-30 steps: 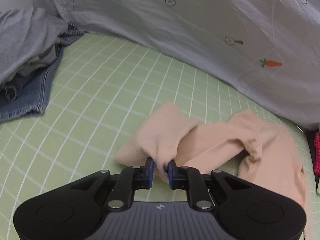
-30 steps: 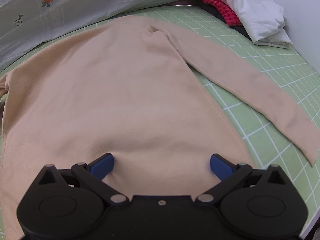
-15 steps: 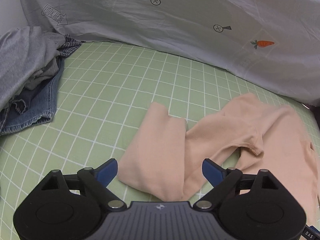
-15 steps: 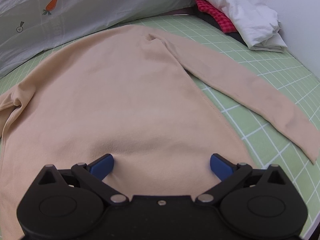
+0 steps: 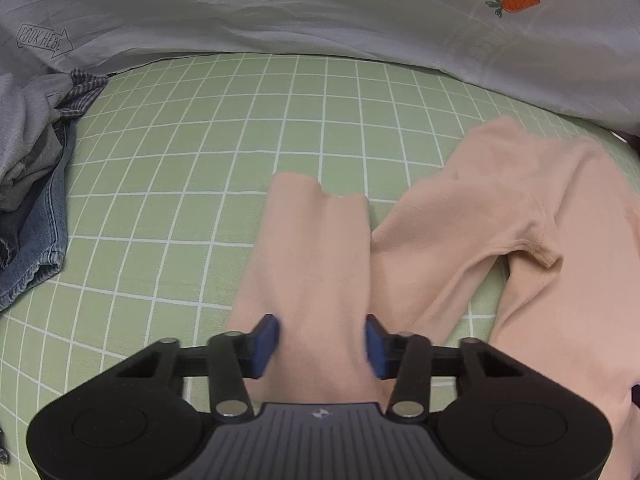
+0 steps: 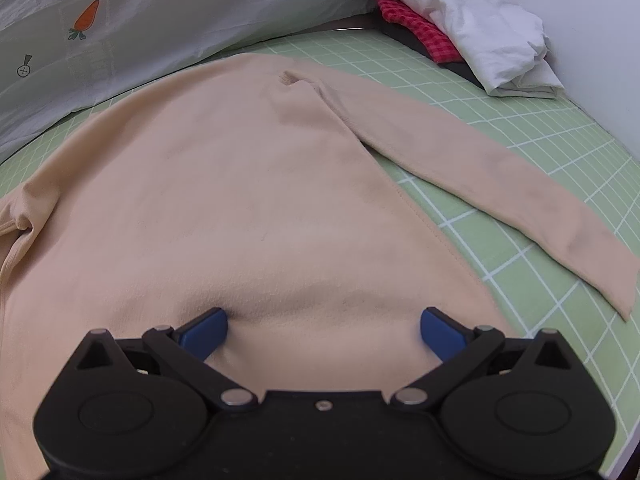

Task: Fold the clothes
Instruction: 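Grasp the folded sleeve with the left gripper and pull it outward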

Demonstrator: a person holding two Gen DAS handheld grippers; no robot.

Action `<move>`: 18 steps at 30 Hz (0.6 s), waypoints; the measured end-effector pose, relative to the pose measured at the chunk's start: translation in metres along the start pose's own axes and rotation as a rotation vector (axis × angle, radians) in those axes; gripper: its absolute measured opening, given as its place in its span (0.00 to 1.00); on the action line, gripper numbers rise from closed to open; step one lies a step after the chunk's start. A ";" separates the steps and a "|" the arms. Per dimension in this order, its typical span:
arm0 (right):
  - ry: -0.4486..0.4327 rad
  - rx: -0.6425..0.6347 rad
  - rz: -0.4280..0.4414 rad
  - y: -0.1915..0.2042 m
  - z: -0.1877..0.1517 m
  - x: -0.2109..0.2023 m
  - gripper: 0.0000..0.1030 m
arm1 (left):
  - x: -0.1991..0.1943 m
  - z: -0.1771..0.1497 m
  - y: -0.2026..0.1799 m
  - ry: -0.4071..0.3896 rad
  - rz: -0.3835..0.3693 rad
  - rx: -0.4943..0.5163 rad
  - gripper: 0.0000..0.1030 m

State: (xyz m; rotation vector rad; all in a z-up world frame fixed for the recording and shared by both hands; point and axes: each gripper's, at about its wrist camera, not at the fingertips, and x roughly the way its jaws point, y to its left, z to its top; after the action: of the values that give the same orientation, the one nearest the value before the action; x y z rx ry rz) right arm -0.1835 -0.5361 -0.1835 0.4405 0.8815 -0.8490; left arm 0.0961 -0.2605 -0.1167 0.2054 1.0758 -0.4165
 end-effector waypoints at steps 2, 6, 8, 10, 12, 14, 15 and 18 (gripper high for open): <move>0.000 0.001 -0.001 0.000 0.001 0.000 1.00 | -0.003 0.003 0.006 -0.024 -0.011 -0.032 0.04; -0.006 -0.001 0.000 0.000 -0.001 0.000 1.00 | -0.037 0.011 0.015 -0.186 0.014 -0.080 0.04; -0.013 -0.002 0.000 0.000 -0.002 0.000 1.00 | -0.059 0.009 0.022 -0.275 0.015 -0.112 0.04; -0.020 -0.005 0.001 -0.001 -0.002 0.000 1.00 | -0.079 -0.001 0.030 -0.341 0.026 -0.144 0.05; -0.035 -0.005 0.001 -0.001 -0.005 -0.001 1.00 | -0.090 -0.017 0.035 -0.332 0.057 -0.158 0.08; -0.051 -0.007 0.002 -0.001 -0.007 -0.002 1.00 | -0.093 -0.039 0.042 -0.273 0.068 -0.187 0.09; -0.059 -0.007 0.002 -0.001 -0.008 -0.002 1.00 | -0.092 -0.052 0.047 -0.233 0.065 -0.217 0.11; -0.077 -0.008 0.002 0.000 -0.012 -0.003 1.00 | -0.087 -0.089 0.062 -0.114 0.058 -0.323 0.16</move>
State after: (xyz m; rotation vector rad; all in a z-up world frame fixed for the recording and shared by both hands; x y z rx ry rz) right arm -0.1906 -0.5272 -0.1876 0.3992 0.8133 -0.8553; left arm 0.0153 -0.1520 -0.0832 -0.0728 1.0072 -0.1952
